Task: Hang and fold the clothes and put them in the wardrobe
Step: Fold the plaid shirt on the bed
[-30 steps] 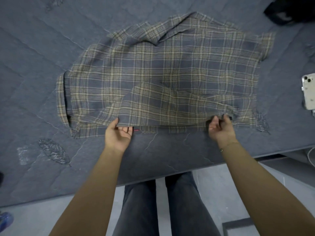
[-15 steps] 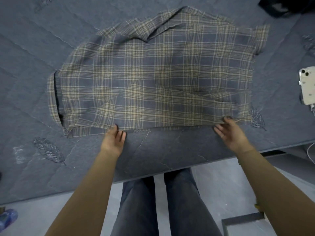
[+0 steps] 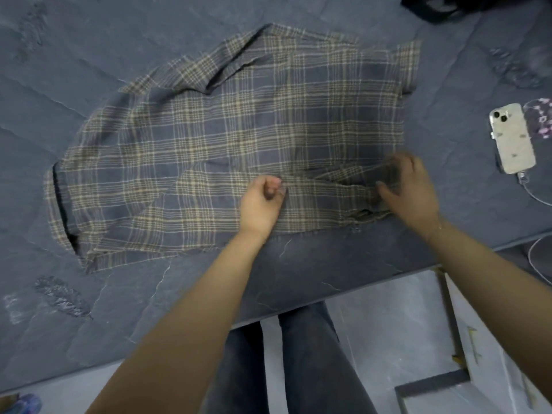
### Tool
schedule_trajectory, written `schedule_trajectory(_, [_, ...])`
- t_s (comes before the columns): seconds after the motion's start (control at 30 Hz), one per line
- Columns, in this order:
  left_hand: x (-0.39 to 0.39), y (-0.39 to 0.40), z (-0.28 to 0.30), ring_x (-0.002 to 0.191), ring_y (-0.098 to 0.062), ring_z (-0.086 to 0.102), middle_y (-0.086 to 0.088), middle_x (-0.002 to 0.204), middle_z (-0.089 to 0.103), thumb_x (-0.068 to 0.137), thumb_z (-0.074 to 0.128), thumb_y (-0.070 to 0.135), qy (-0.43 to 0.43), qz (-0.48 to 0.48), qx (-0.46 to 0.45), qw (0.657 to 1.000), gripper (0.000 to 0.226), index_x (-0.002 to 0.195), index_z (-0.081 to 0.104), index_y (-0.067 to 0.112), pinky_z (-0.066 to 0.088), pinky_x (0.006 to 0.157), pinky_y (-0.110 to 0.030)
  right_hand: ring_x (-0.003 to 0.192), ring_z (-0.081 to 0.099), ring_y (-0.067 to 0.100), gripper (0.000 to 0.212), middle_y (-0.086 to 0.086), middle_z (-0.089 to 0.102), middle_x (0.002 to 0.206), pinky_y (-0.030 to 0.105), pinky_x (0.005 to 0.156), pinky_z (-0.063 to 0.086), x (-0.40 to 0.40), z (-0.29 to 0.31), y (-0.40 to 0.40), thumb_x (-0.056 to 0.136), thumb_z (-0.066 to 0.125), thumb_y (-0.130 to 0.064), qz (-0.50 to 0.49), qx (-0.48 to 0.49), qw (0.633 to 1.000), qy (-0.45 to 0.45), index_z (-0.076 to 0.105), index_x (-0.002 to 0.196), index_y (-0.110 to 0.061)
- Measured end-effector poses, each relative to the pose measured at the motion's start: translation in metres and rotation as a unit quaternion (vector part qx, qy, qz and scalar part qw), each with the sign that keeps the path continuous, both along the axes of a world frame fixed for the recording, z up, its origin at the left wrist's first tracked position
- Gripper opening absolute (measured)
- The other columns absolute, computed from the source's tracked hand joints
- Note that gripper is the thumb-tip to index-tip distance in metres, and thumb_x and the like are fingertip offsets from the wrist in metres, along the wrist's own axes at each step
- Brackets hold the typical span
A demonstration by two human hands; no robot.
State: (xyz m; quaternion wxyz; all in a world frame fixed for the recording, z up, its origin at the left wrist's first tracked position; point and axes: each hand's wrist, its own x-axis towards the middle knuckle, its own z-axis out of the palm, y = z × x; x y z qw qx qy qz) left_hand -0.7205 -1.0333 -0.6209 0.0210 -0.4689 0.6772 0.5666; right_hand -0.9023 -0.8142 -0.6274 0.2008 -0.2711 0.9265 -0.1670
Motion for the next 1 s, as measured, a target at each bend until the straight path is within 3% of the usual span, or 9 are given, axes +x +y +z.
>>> schedule_trajectory(0.1, [-0.026,-0.019,-0.019,0.117,-0.026,0.047,-0.005,0.121,0.058,0.094,0.06,0.025,-0.095,-0.279,-0.242,0.924,0.025,0.117,0.06,0.018,0.033,0.101,-0.039,0.105,0.057,0.036,0.049,0.02,0.059,0.114,0.038,0.082,0.046,-0.027,-0.012,0.003,0.089,0.067,-0.035,-0.022,0.088,0.994,-0.063,0.054,0.121,-0.001])
schedule_trajectory(0.2, [-0.038,-0.035,-0.028,0.123,-0.027,0.043,-0.003,0.121,0.057,0.094,0.058,0.034,-0.168,-0.367,-0.25,0.88,0.022,0.111,0.061,0.022,0.026,0.102,-0.042,0.086,0.06,0.026,0.043,0.006,0.061,0.083,0.03,0.063,0.039,-0.036,-0.013,0.002,0.083,0.069,-0.053,-0.162,0.076,0.967,-0.179,0.057,0.09,-0.012])
schedule_trajectory(0.33, [-0.034,-0.048,-0.022,0.109,-0.028,0.052,-0.004,0.104,0.063,0.09,0.067,0.027,-0.103,-0.36,-0.216,0.902,0.015,0.093,0.064,0.013,0.035,0.097,-0.041,0.096,0.056,0.018,0.05,0.002,0.059,0.101,0.028,0.08,0.044,-0.036,-0.018,0.004,0.08,0.073,-0.051,-0.275,-0.007,0.92,-0.281,0.057,0.106,-0.012])
schedule_trajectory(0.43, [-0.028,-0.053,-0.013,0.099,-0.026,0.06,-0.006,0.1,0.067,0.088,0.07,0.017,-0.05,-0.339,-0.139,0.929,0.014,0.085,0.062,0.007,0.047,0.09,-0.044,0.084,0.059,0.02,0.031,0.006,0.061,0.082,0.028,0.074,0.049,-0.033,-0.018,0.008,0.086,0.072,-0.035,-0.292,-0.096,0.885,-0.351,0.056,0.079,-0.009])
schedule_trajectory(0.53, [-0.023,-0.057,-0.009,0.091,-0.022,0.063,-0.004,0.094,0.068,0.092,0.065,0.015,-0.055,-0.345,-0.084,0.933,0.016,0.081,0.055,0.019,0.051,0.085,-0.043,0.083,0.051,0.017,0.031,0.011,0.049,0.093,0.028,0.08,0.042,-0.03,-0.013,0.016,0.089,0.07,-0.018,-0.261,-0.171,0.903,-0.295,0.046,0.069,-0.012])
schedule_trajectory(0.67, [-0.024,-0.061,-0.005,0.089,-0.019,0.062,0.001,0.091,0.065,0.092,0.065,0.015,-0.073,-0.354,-0.061,0.93,0.028,0.08,0.047,0.033,0.051,0.086,-0.041,0.122,0.053,0.01,0.043,0.0,0.059,0.127,0.016,0.098,0.043,-0.022,0.01,0.028,0.088,0.061,0.004,-0.25,-0.279,0.902,-0.217,0.038,0.063,-0.021])
schedule_trajectory(0.77, [-0.026,-0.063,-0.004,0.095,-0.022,0.061,0.003,0.093,0.059,0.087,0.07,0.007,-0.061,-0.356,-0.015,0.932,0.031,0.093,0.053,0.033,0.049,0.091,-0.041,0.078,0.064,0.01,0.04,-0.006,0.071,0.081,0.028,0.074,0.049,-0.021,0.022,0.033,0.09,0.059,-0.006,-0.296,-0.284,0.866,-0.287,0.037,0.057,-0.015])
schedule_trajectory(0.83, [-0.027,-0.065,-0.005,0.099,-0.023,0.061,0.002,0.097,0.058,0.086,0.071,0.007,-0.069,-0.362,0.0,0.929,0.032,0.106,0.059,0.028,0.048,0.094,-0.037,0.054,0.047,0.008,0.039,-0.005,0.049,0.055,0.023,0.055,0.041,-0.028,0.024,0.03,0.09,0.067,-0.021,-0.33,-0.268,0.85,-0.311,0.044,0.06,-0.011])
schedule_trajectory(1.0, [-0.033,-0.078,-0.021,0.114,-0.028,0.054,-0.004,0.115,0.062,0.091,0.066,0.024,-0.132,-0.42,-0.146,0.886,0.024,0.114,0.065,0.015,0.031,0.105,-0.042,0.077,0.058,0.024,0.038,0.013,0.06,0.086,0.031,0.069,0.05,-0.051,0.003,0.015,0.092,0.062,-0.044,-0.333,-0.141,0.874,-0.324,0.064,0.09,-0.006])
